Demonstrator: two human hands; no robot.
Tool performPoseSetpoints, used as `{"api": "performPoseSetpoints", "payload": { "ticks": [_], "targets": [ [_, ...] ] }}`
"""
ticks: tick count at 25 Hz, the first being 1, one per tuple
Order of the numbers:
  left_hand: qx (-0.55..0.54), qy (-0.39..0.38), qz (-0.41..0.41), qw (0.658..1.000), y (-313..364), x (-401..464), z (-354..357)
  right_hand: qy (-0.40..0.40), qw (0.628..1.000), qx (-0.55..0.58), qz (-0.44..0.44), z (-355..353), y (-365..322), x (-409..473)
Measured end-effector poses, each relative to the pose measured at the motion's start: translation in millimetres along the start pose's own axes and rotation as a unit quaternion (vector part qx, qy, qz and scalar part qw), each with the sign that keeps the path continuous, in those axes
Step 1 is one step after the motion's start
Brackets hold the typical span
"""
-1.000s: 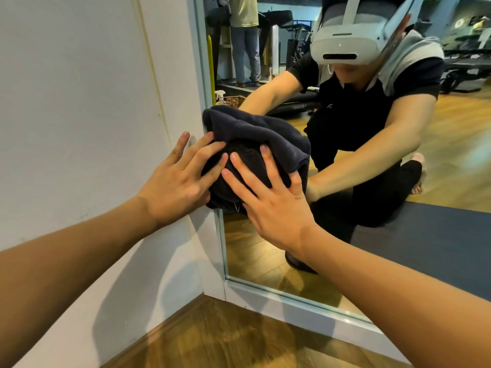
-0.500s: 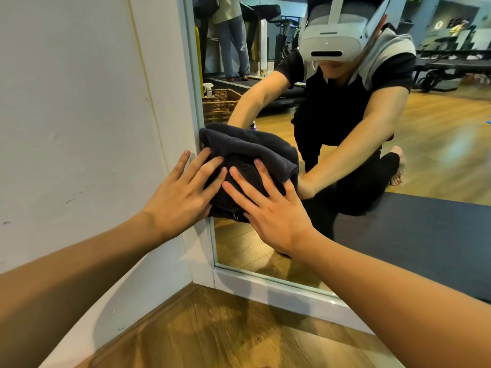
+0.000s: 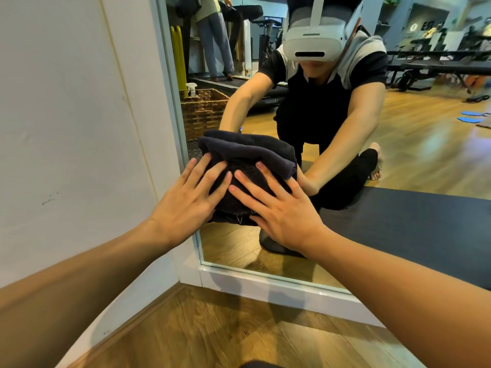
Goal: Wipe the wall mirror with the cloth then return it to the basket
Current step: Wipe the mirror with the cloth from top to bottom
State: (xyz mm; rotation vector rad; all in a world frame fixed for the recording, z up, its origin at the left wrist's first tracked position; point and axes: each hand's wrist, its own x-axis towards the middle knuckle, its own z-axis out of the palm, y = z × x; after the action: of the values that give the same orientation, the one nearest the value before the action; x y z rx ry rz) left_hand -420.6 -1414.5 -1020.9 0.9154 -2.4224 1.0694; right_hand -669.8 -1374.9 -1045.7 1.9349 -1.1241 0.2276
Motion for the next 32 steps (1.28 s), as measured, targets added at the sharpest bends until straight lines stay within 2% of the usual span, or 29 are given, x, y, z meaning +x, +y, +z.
{"api": "performPoseSetpoints", "payload": {
  "ticks": [14,27,32],
  "targets": [
    [-0.006,-0.003,0.001,1.0,45.7,26.4,-2.4,-0.025,1.0,0.001,-0.004,-8.5,36.5,-44.7],
    [-0.017,0.012,0.029,0.999,155.0,99.3,-35.3,-0.109,0.994,0.008,0.009,-24.8,116.5,-156.7],
    [-0.02,0.035,0.049,0.998,200.9,128.0,-36.3,-0.11,0.994,-0.024,0.01,-25.7,147.0,-202.4]
  ]
}}
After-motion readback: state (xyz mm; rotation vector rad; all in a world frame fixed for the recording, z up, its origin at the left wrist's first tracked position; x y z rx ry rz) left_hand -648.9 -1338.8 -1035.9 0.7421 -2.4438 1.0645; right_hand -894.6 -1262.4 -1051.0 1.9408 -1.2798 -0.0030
